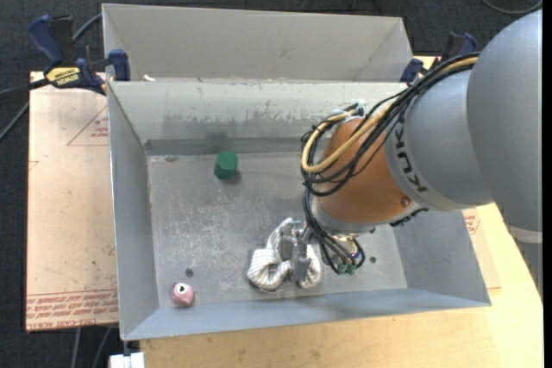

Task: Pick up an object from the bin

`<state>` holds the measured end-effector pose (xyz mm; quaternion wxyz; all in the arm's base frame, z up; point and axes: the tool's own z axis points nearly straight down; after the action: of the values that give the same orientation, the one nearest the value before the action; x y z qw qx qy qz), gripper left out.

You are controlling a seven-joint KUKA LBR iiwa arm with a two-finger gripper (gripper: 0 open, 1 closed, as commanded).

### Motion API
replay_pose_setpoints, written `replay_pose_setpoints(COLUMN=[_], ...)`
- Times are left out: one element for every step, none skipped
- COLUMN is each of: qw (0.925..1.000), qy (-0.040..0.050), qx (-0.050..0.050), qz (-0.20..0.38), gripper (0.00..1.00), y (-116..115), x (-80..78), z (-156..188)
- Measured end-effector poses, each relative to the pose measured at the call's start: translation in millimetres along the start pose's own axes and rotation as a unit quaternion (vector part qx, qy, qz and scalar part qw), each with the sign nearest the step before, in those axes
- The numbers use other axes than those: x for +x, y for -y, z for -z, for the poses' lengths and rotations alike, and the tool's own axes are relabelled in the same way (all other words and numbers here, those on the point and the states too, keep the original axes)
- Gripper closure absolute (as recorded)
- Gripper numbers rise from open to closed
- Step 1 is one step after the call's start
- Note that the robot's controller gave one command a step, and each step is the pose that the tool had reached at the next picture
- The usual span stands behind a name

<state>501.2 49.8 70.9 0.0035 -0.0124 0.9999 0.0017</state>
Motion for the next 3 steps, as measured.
replay_pose_setpoints(qw=[1.0000, 1.0000, 1.0000], qy=[0.0000, 0.0000, 0.0000], qx=[0.000, 0.000, 0.000], qz=[0.000, 0.000, 0.000], gripper=[1.00, 1.00, 1.00], y=[-0.1, -0.1, -0.1], x=[0.0, 0.0, 0.0], z=[0.0, 0.0, 0.0])
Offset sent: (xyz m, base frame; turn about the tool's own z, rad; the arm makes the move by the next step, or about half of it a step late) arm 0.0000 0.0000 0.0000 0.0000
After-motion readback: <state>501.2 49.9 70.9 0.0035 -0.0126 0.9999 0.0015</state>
